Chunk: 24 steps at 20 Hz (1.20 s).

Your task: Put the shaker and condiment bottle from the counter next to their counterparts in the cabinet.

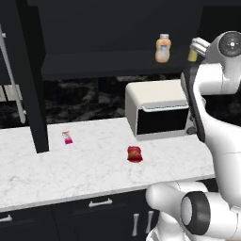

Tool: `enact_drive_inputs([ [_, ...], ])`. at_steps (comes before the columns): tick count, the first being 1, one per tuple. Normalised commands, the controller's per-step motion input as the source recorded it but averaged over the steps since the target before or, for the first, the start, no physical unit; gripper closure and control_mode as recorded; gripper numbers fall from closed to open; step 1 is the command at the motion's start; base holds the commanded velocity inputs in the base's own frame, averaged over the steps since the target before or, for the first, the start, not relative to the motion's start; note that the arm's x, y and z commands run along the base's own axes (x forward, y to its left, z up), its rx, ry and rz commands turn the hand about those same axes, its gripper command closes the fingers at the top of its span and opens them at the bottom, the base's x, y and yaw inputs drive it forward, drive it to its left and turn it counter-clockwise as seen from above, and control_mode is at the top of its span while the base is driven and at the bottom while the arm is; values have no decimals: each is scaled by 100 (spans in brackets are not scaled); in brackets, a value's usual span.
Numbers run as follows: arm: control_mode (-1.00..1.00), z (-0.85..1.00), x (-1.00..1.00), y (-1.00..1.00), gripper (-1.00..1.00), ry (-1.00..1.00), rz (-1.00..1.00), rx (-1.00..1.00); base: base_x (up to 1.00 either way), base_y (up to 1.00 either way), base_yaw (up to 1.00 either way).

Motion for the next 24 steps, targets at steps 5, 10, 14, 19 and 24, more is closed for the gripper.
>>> enact_drive_inputs([
  [5,-100,23,30,-1,100,14,-1,-1,0,0,0],
  [10,-100,0,17,-3,100,0,0,0,0,0,0],
  [14,-100,0,42,-14,100,0,0,0,0,0,0],
  [19,-100,0,31,-9,100,0,0,0,0,0,0],
  [24,-100,0,31,0,100,0,0,0,0,0,0],
])
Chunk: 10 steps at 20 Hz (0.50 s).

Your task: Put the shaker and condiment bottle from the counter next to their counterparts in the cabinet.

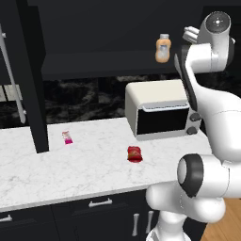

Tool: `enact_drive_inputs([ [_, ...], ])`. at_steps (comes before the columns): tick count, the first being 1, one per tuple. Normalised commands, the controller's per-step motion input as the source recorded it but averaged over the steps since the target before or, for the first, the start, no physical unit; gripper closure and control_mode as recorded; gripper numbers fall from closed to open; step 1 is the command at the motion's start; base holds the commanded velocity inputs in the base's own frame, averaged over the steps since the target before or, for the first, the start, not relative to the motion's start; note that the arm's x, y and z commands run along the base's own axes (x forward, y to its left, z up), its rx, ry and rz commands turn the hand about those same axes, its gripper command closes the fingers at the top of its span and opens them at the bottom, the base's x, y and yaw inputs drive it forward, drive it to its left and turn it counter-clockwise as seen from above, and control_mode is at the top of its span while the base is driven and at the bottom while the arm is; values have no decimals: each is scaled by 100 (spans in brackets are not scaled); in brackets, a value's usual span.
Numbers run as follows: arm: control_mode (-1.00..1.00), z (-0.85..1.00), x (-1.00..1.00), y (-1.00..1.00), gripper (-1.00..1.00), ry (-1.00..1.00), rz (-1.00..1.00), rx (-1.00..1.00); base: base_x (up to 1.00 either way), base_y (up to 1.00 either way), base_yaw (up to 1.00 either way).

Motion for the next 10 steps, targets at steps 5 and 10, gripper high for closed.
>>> enact_drive_inputs([
  [5,-100,0,22,0,100,0,0,0,0,0,0],
  [10,-100,-12,19,1,100,0,0,0,0,0,0],
])
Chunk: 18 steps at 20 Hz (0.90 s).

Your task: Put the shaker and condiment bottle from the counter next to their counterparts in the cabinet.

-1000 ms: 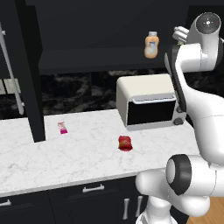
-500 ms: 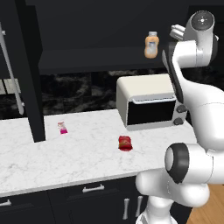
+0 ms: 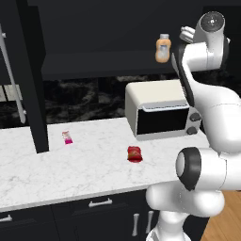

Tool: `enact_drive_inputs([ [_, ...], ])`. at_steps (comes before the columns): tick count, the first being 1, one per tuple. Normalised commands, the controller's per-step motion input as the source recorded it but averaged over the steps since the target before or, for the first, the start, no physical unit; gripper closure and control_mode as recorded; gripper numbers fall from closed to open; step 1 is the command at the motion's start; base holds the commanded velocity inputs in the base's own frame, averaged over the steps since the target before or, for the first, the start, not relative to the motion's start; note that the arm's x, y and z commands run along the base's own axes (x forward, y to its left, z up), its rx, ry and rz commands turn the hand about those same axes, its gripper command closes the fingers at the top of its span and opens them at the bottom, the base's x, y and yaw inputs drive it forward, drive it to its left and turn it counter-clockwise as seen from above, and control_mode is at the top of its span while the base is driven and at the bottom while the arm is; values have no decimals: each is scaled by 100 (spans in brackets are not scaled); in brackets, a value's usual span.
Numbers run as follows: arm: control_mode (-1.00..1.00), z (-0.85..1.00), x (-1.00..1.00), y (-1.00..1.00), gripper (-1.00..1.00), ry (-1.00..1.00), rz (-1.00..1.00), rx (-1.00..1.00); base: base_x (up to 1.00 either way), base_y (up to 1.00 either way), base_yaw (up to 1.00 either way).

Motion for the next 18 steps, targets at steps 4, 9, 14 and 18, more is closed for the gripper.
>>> enact_drive_inputs([
  [4,-100,-18,12,0,100,0,0,-5,0,0,0],
  [9,-100,0,1,0,100,0,0,0,0,0,0],
  [14,-100,0,13,2,100,0,0,0,0,0,0],
  [18,-100,3,38,16,100,0,0,0,0,0,0],
])
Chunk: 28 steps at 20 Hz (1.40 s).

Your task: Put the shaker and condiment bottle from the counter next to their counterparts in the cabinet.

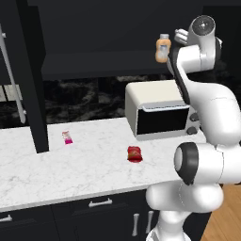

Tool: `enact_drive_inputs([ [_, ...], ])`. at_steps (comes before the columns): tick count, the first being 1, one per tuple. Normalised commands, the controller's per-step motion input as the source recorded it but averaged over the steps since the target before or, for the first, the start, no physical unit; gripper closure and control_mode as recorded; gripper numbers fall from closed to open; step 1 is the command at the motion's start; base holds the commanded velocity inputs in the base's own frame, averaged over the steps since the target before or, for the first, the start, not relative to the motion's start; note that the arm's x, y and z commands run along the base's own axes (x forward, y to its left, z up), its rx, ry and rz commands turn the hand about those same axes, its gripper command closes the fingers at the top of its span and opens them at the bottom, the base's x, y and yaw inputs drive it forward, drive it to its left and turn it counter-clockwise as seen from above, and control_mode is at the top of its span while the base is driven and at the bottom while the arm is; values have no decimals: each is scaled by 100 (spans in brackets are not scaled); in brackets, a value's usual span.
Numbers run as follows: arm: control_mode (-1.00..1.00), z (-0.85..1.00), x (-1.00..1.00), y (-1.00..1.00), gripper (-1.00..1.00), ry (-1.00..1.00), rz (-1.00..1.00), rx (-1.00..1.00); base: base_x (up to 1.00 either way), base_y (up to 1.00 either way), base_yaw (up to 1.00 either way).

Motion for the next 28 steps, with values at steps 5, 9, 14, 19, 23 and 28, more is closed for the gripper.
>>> enact_drive_inputs([
  [5,-100,0,28,13,100,0,0,0,0,0,0],
  [9,-100,0,15,0,100,0,0,0,0,0,0],
  [14,-100,0,21,0,100,0,0,0,0,0,0],
  [19,-100,0,21,0,100,0,0,0,0,0,0],
  [23,-100,0,21,0,100,0,0,0,0,0,0],
  [28,-100,0,22,0,100,0,0,0,0,0,0],
])
